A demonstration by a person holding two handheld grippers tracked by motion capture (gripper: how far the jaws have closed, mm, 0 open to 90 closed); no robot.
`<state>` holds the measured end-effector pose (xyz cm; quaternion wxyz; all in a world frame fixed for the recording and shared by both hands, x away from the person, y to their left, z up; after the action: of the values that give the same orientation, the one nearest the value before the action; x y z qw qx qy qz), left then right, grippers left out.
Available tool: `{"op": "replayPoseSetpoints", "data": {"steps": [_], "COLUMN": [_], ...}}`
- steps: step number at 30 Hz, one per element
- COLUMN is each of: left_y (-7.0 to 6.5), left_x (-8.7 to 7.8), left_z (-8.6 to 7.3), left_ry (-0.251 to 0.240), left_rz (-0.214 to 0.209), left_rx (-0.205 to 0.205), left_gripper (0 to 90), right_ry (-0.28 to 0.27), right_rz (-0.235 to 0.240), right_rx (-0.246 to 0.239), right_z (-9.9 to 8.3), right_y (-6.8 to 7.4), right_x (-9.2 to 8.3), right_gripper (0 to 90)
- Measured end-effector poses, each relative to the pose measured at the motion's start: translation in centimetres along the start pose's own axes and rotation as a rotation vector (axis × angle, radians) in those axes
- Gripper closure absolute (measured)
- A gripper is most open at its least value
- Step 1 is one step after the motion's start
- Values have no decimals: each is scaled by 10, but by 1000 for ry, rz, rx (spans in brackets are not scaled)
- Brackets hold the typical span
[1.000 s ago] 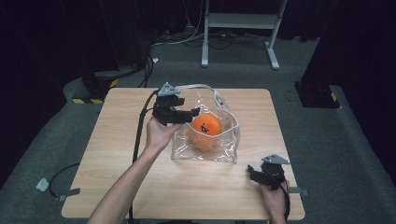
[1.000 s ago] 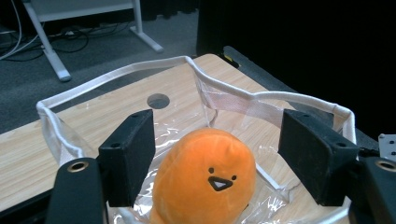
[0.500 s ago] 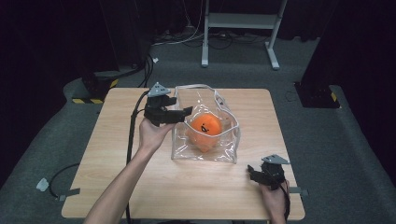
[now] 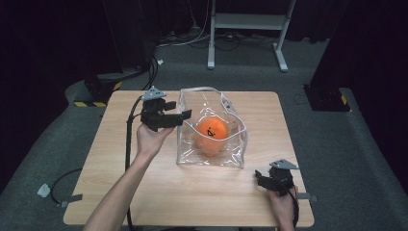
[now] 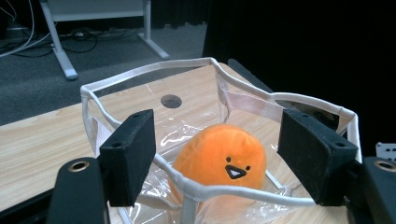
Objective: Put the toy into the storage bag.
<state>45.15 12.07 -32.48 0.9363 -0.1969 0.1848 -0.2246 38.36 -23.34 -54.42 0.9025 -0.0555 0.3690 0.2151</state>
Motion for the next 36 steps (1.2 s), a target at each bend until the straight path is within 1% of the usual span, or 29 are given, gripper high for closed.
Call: {"op": "replayPoseSetpoints", "data": {"steps": [2,3,7,11,14,16,17,18,20,21,24,26,27,32,34,36], "left_y": [2,2,4,7,8,10,11,11,13,15,17,21,21,25,26,28], "left_x": [-1,-2,-5,-10,-12,-15,-16,-17,-18,-20,-22,-26,-27,-31,-33,-34], "left_z": [0,0,2,4,5,5,5,5,6,6,7,7,8,9,10,9], "left_ry": [6,3,-10,-19,-24,-25,-24,-30,-28,-36,-39,-44,-50,-57,-60,-60], "left_rz": [2,3,0,-2,5,10,12,14,14,20,28,38,40,46,53,53], "left_rx": [-2,-12,-24,-27,-29,-41,-31,-40,-34,-37,-35,-28,-33,-33,-26,-28], "left_gripper": [277,280,282,278,283,287,288,288,288,287,283,280,279,276,275,271], "right_ry": [0,0,0,0,0,0,0,0,0,0,0,0,0,0,0,0], "right_rz": [0,0,0,0,0,0,0,0,0,0,0,0,0,0,0,0], "right_rx": [0,0,0,0,0,0,0,0,0,1,1,0,0,0,1,1], "right_z": [0,0,0,0,0,0,0,0,0,0,0,0,0,0,0,0], "right_y": [0,0,0,0,0,0,0,0,0,0,0,0,0,0,0,0], "right_x": [0,0,0,0,0,0,0,0,0,0,0,0,0,0,0,0], "right_gripper": [259,259,260,259,259,259,259,260,260,260,259,259,260,259,259,259]}}
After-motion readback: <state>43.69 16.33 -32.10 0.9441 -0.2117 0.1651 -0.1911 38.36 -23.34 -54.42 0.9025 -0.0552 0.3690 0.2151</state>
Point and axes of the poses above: each handheld gripper's, and its own axes: x roughly forward along the jaws, z roughly out of its top, y roughly to its left, the point moved 3 cm from there along x, roughly forward along the jaws, and after that the axes turned 6 degrees about z, right-handed, at the moved point
